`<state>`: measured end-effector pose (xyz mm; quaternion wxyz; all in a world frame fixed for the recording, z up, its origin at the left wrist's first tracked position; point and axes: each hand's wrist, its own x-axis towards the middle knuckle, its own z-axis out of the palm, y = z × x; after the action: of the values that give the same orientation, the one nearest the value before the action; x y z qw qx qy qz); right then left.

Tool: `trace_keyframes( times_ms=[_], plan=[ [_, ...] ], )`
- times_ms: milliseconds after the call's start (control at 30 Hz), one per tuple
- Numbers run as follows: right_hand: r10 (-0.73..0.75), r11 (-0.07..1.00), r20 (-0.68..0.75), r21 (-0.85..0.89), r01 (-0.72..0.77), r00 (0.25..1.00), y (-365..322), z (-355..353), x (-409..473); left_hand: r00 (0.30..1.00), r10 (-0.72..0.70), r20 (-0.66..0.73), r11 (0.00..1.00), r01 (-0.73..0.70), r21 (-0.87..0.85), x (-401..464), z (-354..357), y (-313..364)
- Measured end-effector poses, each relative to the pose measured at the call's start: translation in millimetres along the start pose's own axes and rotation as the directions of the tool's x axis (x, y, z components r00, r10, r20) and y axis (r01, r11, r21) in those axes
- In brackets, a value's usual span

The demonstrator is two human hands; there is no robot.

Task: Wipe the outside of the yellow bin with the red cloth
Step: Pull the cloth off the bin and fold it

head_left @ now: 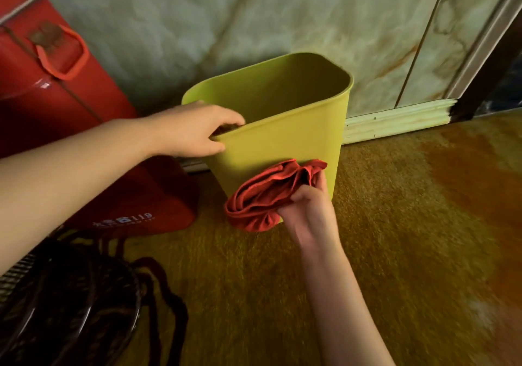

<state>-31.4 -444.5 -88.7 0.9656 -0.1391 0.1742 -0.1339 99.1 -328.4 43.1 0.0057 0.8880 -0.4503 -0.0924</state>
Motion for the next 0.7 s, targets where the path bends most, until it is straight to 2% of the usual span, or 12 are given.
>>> trace_keyframes(
  times_ms=[100, 200, 300, 433, 533, 633, 667, 700],
  plan=[
    [0.097, 0.989, -0.007, 0.111, -0.096, 0.995, -12, 12, -4, 0.998, 0.007, -0.069, 0.999, -0.004, 0.044, -13, 7, -4],
    [0.190, 0.969, -0.038, 0.167, -0.181, 0.981, -21, 14, -11, 0.983, 0.075, -0.166, 0.992, -0.056, 0.116, -25, 22, 6],
    [0.187, 0.966, -0.070, 0.197, -0.170, 0.980, -24, 10, -20, 0.950, 0.042, -0.311, 0.999, -0.038, 0.021, -49, 41, 18],
    [0.182, 0.969, -0.079, 0.186, -0.165, 0.980, -24, 6, -33, 0.944, 0.012, -0.328, 0.999, -0.022, -0.027, -77, 68, 20],
    [0.174, 0.977, -0.093, 0.145, -0.159, 0.980, -27, 6, -42, 0.883, -0.080, -0.462, 0.983, -0.008, -0.185, -89, 70, 21],
    [0.165, 0.982, -0.118, 0.115, -0.151, 0.979, -27, 10, -52, 0.735, -0.242, -0.633, 0.908, -0.059, -0.416, -105, 76, 32],
    [0.172, 0.981, -0.132, 0.114, -0.157, 0.976, -26, 13, -56, 0.716, -0.302, -0.629, 0.872, -0.060, -0.486, -110, 81, 40],
    [0.183, 0.979, -0.145, 0.115, -0.167, 0.972, -25, 17, -59, 0.734, -0.352, -0.581, 0.825, -0.050, -0.563, -114, 89, 49]
  ],
)
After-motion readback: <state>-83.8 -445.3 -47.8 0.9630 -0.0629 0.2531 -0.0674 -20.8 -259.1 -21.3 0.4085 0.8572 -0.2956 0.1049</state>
